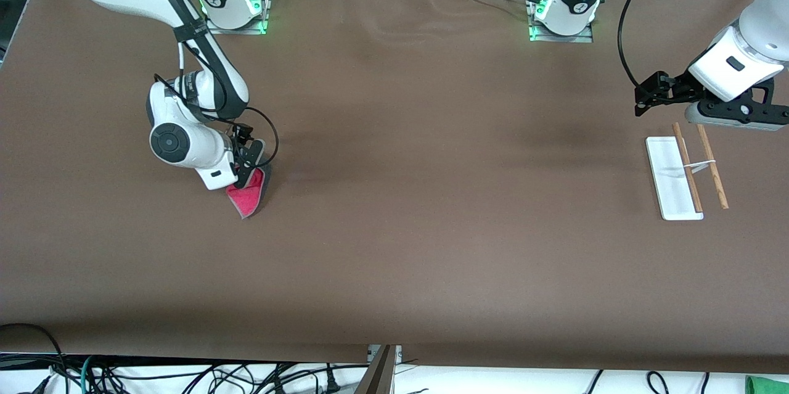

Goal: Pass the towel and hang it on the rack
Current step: 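Reach the right gripper down to the pink-grey towel and grasp it, then lift the towel with the right gripper toward the table middle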

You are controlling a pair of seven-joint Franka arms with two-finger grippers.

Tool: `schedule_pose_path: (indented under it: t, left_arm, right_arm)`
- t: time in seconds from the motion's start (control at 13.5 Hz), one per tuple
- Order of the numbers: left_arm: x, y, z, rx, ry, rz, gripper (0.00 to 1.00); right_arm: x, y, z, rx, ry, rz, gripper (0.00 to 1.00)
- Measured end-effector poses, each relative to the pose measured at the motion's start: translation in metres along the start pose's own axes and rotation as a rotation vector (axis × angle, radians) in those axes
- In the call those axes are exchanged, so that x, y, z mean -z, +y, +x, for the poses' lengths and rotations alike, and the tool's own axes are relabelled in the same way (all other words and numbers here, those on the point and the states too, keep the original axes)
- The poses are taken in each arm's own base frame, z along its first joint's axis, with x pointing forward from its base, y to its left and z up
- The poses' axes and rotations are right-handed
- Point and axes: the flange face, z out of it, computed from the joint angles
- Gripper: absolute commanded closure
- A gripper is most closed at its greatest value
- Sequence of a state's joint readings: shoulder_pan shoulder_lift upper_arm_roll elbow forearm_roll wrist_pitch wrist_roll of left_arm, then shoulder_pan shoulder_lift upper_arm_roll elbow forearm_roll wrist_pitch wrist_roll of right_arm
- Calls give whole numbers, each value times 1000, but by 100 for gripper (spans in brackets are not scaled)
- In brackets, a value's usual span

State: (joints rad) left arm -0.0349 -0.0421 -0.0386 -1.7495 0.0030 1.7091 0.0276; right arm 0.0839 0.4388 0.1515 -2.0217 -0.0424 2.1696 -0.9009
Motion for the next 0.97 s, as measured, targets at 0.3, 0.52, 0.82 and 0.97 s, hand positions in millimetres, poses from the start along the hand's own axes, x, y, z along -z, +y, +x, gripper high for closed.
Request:
schedule_pose_path:
  t: [0.3, 0.52, 0.82, 0.97]
  left_arm:
    - [1, 0, 0, 0, 1, 0, 0]
    - [1, 0, 0, 0, 1, 0, 0]
    - [-1, 0, -1, 0, -11, 0, 0]
    - [-2, 0, -1, 0, -19, 0, 0]
  right_arm:
    - [1, -2, 3, 7, 1, 0, 93]
    - [0, -3, 3, 6, -1, 2, 100]
    - [1, -3, 1, 2, -7, 12, 100]
    - [10, -4, 1, -7, -2, 22, 100]
